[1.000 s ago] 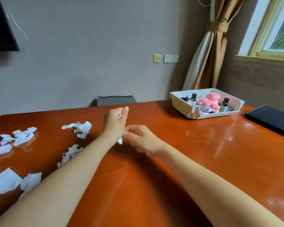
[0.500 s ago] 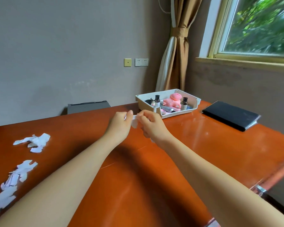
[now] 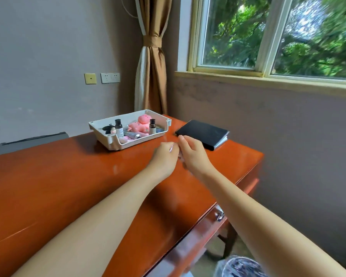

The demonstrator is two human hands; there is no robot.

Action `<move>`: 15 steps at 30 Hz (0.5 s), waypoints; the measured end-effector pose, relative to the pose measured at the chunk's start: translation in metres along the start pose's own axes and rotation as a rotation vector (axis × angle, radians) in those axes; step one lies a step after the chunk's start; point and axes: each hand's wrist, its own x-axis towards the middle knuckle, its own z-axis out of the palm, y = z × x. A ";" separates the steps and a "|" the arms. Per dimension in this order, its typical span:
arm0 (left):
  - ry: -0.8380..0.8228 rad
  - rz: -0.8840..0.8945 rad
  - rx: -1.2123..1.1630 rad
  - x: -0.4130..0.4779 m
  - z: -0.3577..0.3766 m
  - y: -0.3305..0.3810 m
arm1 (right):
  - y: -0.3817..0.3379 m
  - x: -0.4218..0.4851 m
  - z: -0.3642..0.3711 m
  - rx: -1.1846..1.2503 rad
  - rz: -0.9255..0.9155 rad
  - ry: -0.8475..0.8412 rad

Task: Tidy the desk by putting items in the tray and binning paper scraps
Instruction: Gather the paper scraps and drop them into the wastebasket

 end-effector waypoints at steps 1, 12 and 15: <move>-0.018 0.005 0.000 0.000 0.014 0.008 | 0.004 -0.002 -0.016 -0.017 0.003 0.025; -0.340 0.229 0.111 -0.021 0.173 0.059 | 0.063 -0.068 -0.197 -0.286 0.110 0.295; -0.460 0.243 0.124 -0.037 0.212 0.058 | 0.086 -0.096 -0.230 -0.282 0.207 0.288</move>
